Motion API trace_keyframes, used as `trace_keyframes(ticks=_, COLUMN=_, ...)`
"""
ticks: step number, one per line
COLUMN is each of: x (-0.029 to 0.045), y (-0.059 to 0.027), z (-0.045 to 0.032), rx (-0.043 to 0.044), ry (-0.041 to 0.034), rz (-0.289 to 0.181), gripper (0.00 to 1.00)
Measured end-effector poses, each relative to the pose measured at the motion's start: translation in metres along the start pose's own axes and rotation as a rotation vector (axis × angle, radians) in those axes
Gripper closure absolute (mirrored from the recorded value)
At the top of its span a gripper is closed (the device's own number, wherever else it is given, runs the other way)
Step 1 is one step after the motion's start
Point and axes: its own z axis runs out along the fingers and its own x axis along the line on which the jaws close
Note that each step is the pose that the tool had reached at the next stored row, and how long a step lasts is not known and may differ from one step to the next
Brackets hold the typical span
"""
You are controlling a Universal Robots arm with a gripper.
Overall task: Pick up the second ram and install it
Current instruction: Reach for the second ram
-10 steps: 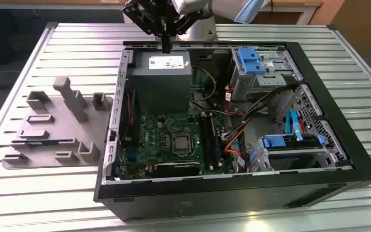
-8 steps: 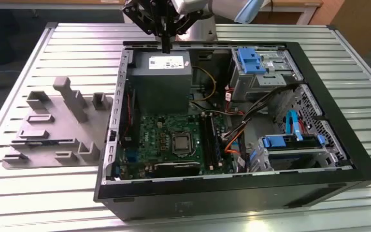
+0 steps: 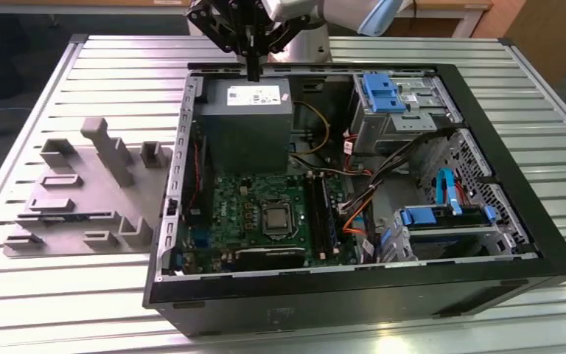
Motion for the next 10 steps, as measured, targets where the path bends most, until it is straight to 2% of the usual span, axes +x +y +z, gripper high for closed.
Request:
trace_keyframes(ticks=5, x=0.0024, y=-0.0002, z=0.0000, rx=0.0000, ry=-0.0001, rz=0.000, gripper=0.89)
trace_keyframes(ticks=10, x=0.0118, y=-0.0009, z=0.0001, rx=-0.0002, ry=-0.0015, rz=0.000, gripper=0.89)
